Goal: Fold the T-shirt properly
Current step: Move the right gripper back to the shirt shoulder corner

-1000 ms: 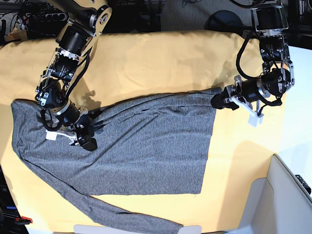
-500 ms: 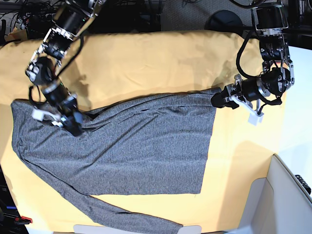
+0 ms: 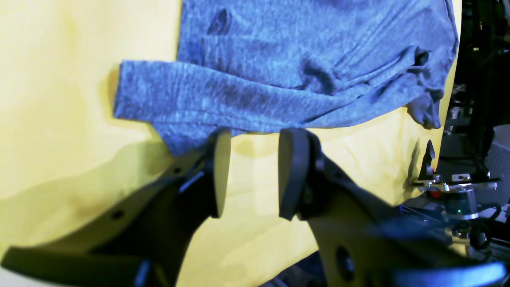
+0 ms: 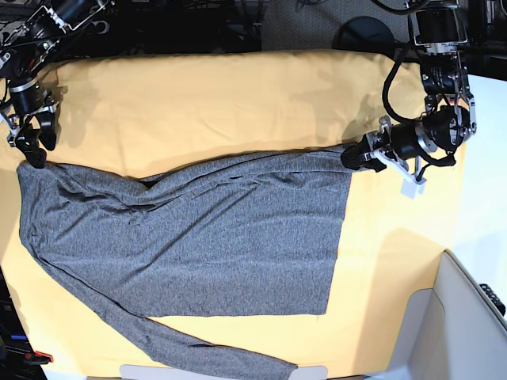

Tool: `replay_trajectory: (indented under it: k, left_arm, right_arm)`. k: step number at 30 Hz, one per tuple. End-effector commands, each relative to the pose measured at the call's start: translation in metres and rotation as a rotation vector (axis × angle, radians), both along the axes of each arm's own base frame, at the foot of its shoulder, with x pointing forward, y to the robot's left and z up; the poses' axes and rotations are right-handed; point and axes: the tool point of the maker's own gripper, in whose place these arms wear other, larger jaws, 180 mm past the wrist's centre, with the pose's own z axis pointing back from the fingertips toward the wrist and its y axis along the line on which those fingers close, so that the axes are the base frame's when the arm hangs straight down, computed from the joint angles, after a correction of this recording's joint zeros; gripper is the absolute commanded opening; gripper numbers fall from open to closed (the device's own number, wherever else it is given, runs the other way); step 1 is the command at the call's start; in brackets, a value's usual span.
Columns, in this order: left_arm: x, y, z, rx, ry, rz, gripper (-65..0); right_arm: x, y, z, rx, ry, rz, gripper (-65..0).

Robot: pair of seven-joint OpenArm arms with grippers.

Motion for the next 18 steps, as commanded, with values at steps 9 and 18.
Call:
replay_trajectory:
  k: [9, 18]
  left_arm:
    - [0.004, 0.001, 0.010, -0.004, -0.022, -0.016, -44.1]
    - [-0.002, -0.001, 0.005, -0.011, -0.004, -0.012, -44.1]
  right_arm:
    - [0.020, -0.037, -0.009, 0.038, 0.018, -0.085, -30.6]
    - [0.019, -0.039, -0.007, 0.028, 0.019, -0.106, -44.8]
